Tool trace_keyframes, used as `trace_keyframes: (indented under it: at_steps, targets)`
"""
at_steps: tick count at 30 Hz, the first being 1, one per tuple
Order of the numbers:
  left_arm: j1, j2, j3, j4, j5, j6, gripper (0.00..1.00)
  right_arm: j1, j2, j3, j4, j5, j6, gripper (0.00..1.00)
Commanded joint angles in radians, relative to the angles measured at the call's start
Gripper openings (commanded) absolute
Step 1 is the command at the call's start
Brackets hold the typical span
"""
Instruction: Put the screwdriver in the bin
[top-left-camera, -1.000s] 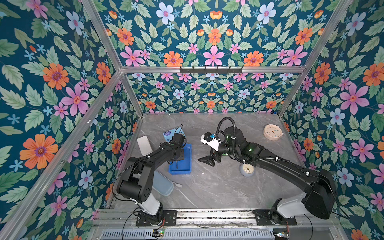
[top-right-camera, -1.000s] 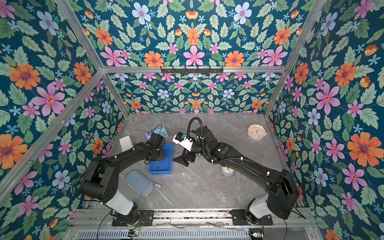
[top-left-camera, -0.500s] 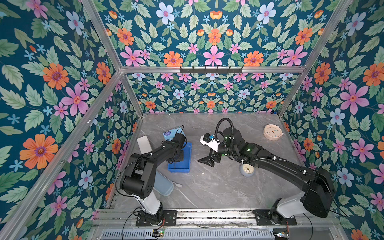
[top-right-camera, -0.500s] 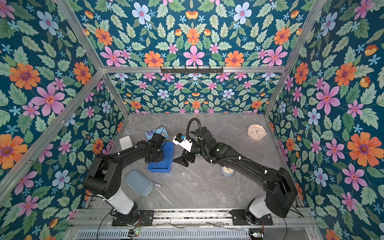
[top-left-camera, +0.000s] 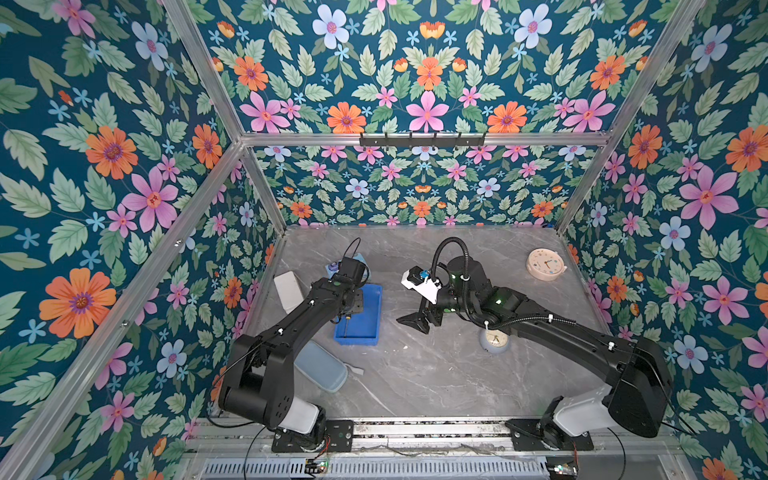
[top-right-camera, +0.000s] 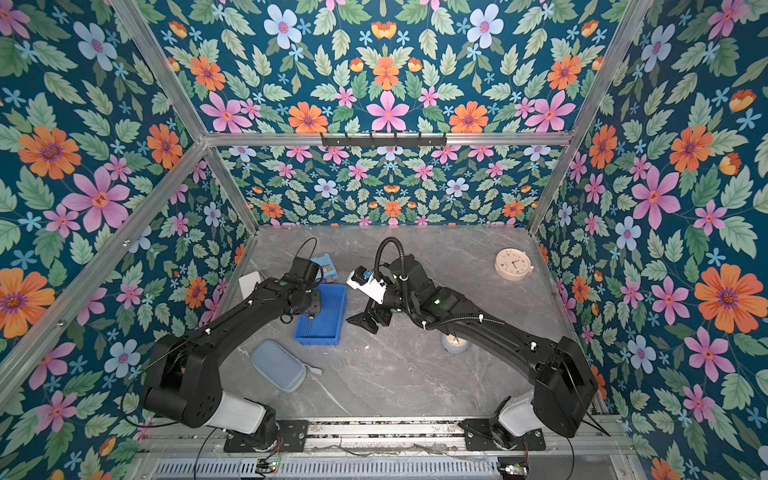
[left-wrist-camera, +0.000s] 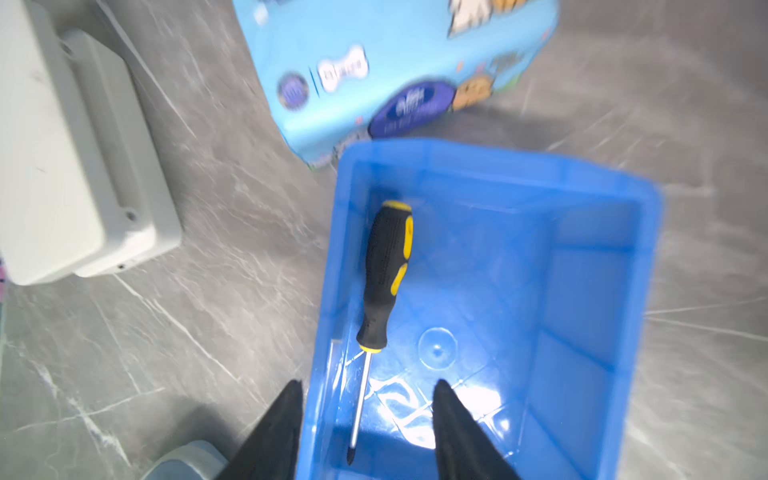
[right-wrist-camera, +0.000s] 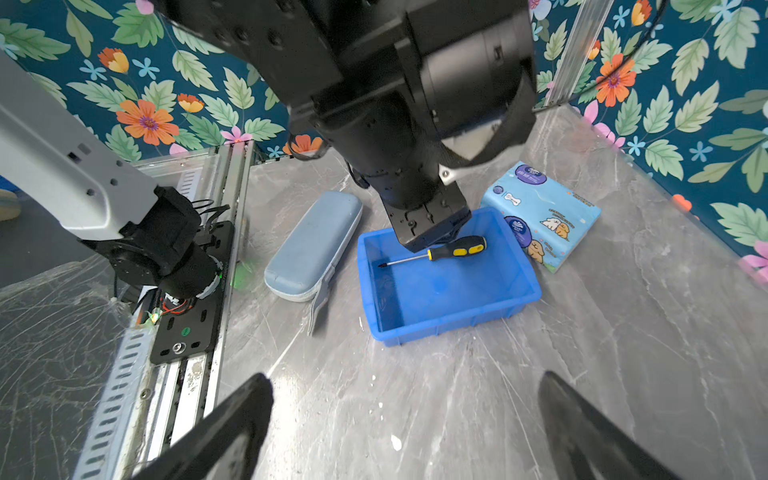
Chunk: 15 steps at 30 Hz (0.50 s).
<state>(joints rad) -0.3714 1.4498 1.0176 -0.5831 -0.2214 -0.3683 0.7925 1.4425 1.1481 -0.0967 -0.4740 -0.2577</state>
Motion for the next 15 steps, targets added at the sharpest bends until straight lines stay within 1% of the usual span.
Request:
trace_keyframes:
  at_steps: [1, 5, 8, 9, 11, 14, 15]
  targets:
    - [0.002, -0.072, -0.028, 0.096, -0.020, -0.007, 0.61, -0.019, -0.025, -0.019, 0.061, 0.025, 0.021, 0.99]
    - [0.002, -0.172, -0.112, 0.282, -0.015, 0.029, 0.70, -0.073, -0.069, -0.054, 0.085, 0.033, 0.062, 0.99]
    - [0.002, -0.231, -0.170, 0.434, -0.022, 0.101, 0.76, -0.135, -0.101, -0.089, 0.092, 0.074, 0.093, 0.99]
    - [0.002, -0.247, -0.192, 0.485, -0.036, 0.128, 0.79, -0.156, -0.110, -0.100, 0.091, 0.087, 0.099, 0.99]
    - [0.002, -0.272, -0.235, 0.582, -0.067, 0.171, 0.80, -0.202, -0.132, -0.127, 0.095, 0.099, 0.104, 0.99]
    - [0.002, -0.305, -0.300, 0.730, -0.097, 0.233, 0.83, -0.274, -0.158, -0.170, 0.109, 0.093, 0.124, 0.99]
    - [0.003, -0.317, -0.326, 0.786, -0.103, 0.258, 0.87, -0.301, -0.164, -0.187, 0.118, 0.096, 0.132, 0.99]
